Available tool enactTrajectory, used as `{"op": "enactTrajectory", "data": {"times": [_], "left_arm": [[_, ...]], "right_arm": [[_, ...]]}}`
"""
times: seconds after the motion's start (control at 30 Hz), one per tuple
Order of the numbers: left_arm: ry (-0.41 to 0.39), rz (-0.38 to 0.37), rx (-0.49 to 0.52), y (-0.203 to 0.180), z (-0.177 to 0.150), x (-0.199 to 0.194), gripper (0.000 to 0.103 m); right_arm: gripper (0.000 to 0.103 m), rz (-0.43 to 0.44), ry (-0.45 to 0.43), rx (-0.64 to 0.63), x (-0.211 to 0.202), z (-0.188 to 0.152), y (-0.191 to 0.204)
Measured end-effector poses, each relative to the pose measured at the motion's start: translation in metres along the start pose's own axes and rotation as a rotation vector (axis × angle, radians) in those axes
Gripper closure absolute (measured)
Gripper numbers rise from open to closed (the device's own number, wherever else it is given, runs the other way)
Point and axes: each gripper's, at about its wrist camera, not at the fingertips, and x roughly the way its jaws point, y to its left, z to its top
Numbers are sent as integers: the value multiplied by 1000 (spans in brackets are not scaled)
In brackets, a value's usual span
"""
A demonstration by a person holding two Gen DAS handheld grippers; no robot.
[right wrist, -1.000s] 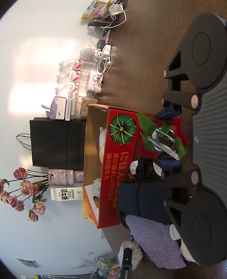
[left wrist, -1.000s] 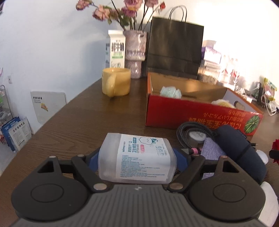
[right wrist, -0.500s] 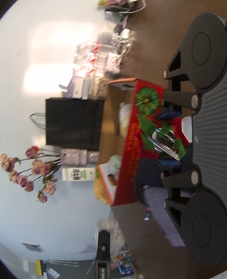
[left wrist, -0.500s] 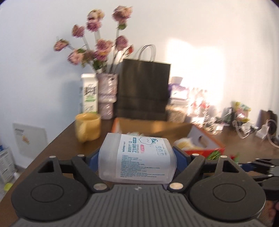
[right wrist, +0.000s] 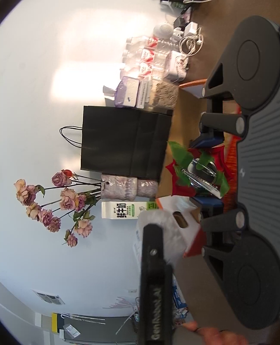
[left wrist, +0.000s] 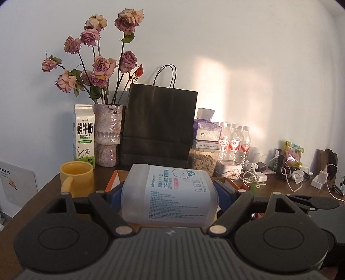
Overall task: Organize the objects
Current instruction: 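Carry wipes package and bow into the box and open both tools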
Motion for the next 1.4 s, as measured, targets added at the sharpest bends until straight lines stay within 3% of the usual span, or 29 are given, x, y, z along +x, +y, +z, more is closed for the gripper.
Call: {"op": "enactTrajectory", "data": {"times": [0.3, 0.67, 0.7, 0.73, 0.77, 0.8, 0.93, 1.4], "left_arm": [[16, 55, -21, 18, 14, 72, 20], [89, 58, 5, 30, 3, 120, 19], [97, 58, -1, 32, 3, 121, 17], [99, 61, -7, 33, 3, 122, 6], [97, 73, -10, 34, 3, 122, 0], [88, 91, -10, 35, 3, 121, 0], [94, 98, -6, 35, 5, 121, 0], [91, 91, 0, 33, 7, 114, 0]], "right_arm": [[59, -29, 42, 24, 83, 27, -19], [58, -40, 134, 60, 137, 14, -39], [51, -46, 145, 58, 139, 13, -39], [30, -49, 158, 60, 141, 11, -41], [16, -55, 164, 67, 142, 10, -42], [0, -69, 161, 74, 142, 9, -43], [0, -110, 156, 78, 140, 9, -46], [0, -96, 152, 66, 133, 12, -42]]}}
